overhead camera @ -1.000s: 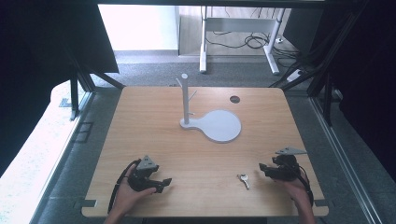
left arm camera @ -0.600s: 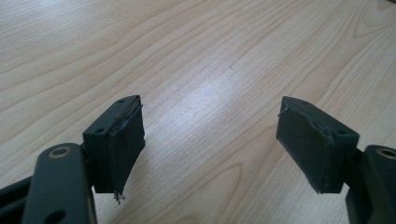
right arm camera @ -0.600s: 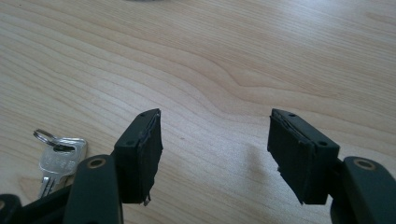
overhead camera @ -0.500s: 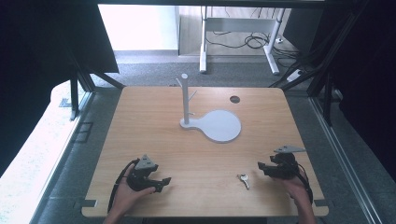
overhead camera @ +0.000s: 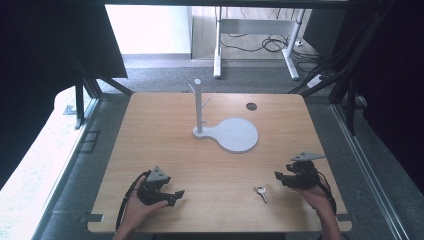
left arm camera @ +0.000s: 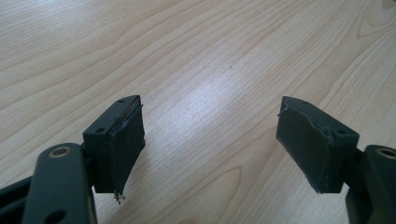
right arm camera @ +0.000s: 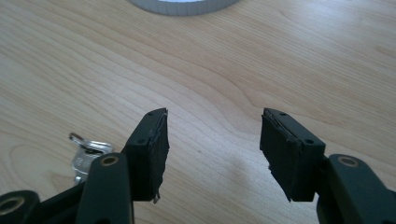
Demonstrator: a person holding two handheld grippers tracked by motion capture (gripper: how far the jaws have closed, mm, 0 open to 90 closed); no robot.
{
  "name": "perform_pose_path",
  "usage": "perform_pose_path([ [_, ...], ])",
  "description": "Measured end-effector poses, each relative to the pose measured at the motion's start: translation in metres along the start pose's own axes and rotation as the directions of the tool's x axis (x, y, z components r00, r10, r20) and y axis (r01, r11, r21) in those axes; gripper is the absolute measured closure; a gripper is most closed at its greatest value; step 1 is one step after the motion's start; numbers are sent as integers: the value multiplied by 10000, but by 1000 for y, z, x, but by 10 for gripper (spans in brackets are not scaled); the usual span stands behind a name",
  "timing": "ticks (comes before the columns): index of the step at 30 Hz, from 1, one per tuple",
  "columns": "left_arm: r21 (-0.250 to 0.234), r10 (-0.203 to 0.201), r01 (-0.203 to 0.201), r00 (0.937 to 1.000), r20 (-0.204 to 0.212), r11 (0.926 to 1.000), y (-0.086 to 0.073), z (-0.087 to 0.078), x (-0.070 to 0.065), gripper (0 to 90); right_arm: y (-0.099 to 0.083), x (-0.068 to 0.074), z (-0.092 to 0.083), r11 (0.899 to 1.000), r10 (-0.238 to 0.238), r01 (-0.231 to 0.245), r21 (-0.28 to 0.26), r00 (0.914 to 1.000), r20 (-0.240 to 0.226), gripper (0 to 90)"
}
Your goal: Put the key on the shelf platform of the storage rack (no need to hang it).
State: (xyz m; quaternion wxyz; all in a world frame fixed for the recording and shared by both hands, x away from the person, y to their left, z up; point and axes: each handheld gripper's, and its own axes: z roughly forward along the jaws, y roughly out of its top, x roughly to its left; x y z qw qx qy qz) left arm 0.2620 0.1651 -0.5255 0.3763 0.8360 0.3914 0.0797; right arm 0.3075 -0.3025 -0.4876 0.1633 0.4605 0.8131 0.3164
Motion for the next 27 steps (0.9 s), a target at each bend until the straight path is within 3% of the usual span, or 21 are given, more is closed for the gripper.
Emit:
perform_pose_path([
  [9,-63,-18,18,10000,-19,10000,0,-2,0,237,10,6,-8,9958,-535,571,714,9973,-504,468],
  [13,-118,-14,14,10000,-3,9999,0,-3,0,237,19,13,-11,9899,-834,940,1060,9915,-1002,488],
  [14,-108,9,-9,10000,12,9999,0,-2,0,237,25,19,-13,9828,-1077,1235,1376,9873,-1167,488],
  [17,-116,14,-13,10000,26,9999,1,-2,0,237,35,27,-14,9730,-1380,1598,1663,9812,-1352,495],
  [22,-139,23,-22,10000,39,9999,1,-4,0,237,44,34,-15,9646,-1530,1803,1923,9770,-1485,515],
  [27,-210,-4,4,10000,19,9998,1,-5,1,237,50,42,-7,9478,-1808,2176,2332,9688,-1693,533],
])
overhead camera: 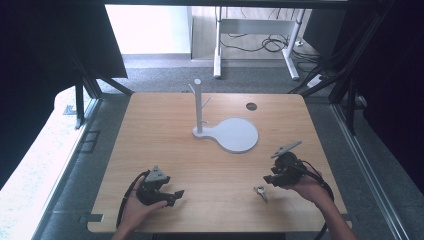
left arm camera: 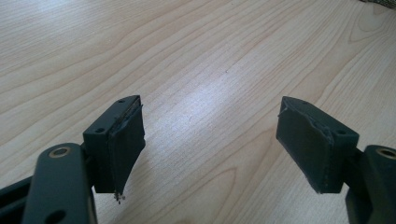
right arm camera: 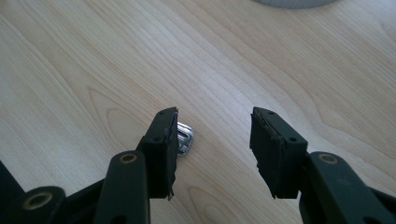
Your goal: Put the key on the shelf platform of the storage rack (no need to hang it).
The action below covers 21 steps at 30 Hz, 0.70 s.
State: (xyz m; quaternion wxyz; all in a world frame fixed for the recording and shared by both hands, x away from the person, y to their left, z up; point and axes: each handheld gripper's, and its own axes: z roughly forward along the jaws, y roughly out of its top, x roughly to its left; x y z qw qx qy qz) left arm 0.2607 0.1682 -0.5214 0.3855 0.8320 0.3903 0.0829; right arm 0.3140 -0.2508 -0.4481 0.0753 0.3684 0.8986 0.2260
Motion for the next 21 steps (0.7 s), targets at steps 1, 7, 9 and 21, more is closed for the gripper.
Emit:
perform_pose_path([
  [1,18,26,-26,10000,17,10000,0,-1,1,238,1,1,1,10000,-35,36,41,10000,-27,534],
  [7,-40,25,-25,10000,-16,10000,1,-3,0,238,5,9,14,9983,-331,344,465,9991,-269,542],
  [9,-61,51,-51,10000,-34,10000,1,-4,1,238,5,13,18,9965,-495,523,646,9978,-444,542],
  [21,-134,57,-58,10000,-38,9999,2,-6,-1,237,8,20,36,9908,-758,831,1071,9946,-711,580],
])
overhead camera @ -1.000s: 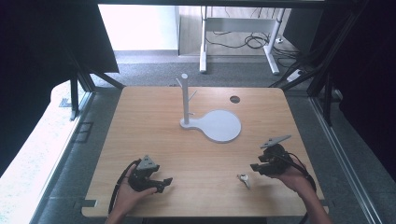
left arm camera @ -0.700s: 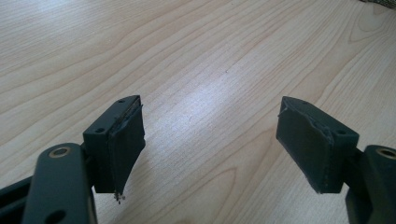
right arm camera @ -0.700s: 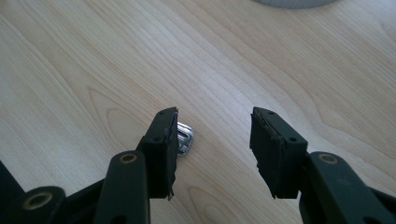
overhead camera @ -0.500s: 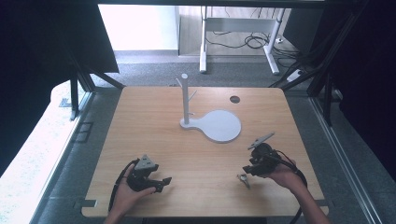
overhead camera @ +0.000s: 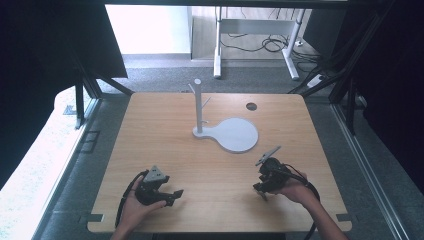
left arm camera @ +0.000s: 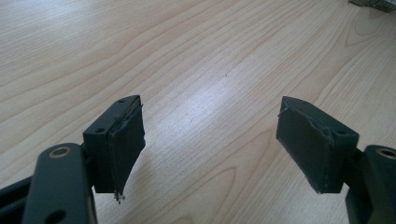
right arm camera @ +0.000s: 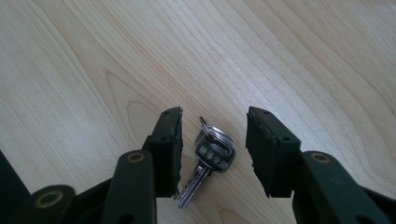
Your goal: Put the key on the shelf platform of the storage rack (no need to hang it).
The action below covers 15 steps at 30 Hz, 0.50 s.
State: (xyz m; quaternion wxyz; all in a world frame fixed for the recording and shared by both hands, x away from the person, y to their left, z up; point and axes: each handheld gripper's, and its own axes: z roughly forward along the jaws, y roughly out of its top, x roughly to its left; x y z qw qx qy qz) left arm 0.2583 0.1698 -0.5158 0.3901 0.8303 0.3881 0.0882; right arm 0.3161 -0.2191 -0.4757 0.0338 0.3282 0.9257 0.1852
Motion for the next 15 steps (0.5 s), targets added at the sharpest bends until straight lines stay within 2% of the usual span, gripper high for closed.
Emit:
perform_pose_path([
  [8,17,47,-47,10000,16,10000,0,1,-1,237,3,0,9,9992,-96,97,391,10000,-21,645],
  [15,64,27,-27,10000,19,10000,0,2,-2,235,5,-3,15,9980,6,3,629,9999,-145,697],
])
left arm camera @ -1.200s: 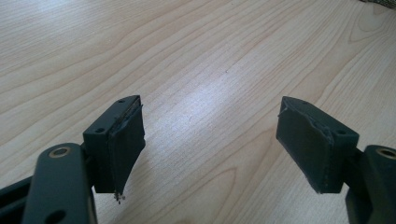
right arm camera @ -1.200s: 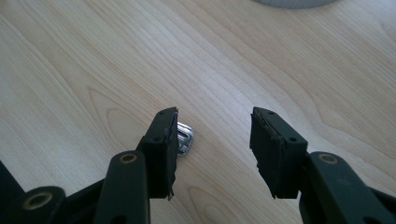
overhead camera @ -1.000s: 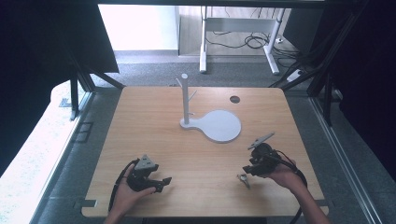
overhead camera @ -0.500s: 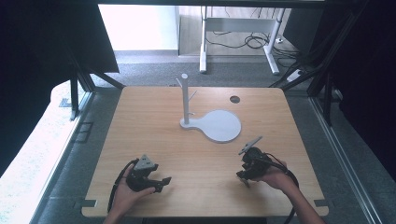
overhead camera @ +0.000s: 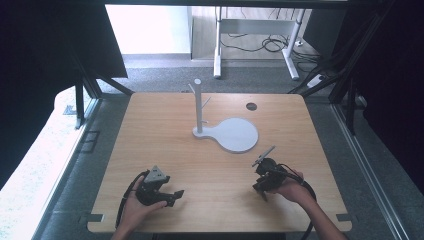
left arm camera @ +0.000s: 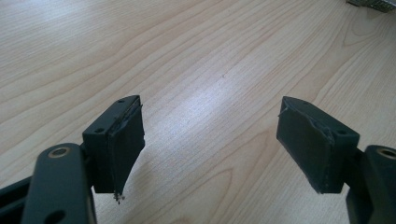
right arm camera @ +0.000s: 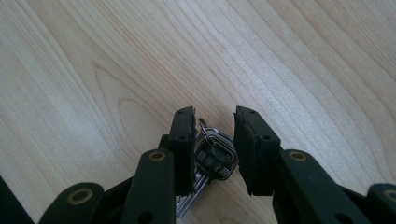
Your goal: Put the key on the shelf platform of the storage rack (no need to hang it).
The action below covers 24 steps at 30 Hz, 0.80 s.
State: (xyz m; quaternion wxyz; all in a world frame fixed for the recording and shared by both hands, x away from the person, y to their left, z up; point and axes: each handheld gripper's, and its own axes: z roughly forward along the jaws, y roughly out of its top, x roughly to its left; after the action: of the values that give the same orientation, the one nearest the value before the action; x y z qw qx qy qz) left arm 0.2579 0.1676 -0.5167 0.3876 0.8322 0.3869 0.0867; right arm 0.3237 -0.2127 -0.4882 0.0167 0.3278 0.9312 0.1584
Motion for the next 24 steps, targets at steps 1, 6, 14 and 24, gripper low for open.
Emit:
perform_pose_path([
  [1,0,0,0,10000,0,10000,0,0,0,235,0,0,0,10000,0,0,0,10000,0,697],
  [6,-7,-46,46,10000,10,10000,0,0,0,235,3,0,7,9997,-17,20,261,9999,-112,720],
  [14,25,-28,28,10000,44,10000,-1,1,0,236,8,2,11,9985,-62,63,545,10000,-17,774],
  [24,13,-79,79,10000,15,10000,-1,0,2,235,11,2,11,9959,-128,128,901,9999,-7,885],
])
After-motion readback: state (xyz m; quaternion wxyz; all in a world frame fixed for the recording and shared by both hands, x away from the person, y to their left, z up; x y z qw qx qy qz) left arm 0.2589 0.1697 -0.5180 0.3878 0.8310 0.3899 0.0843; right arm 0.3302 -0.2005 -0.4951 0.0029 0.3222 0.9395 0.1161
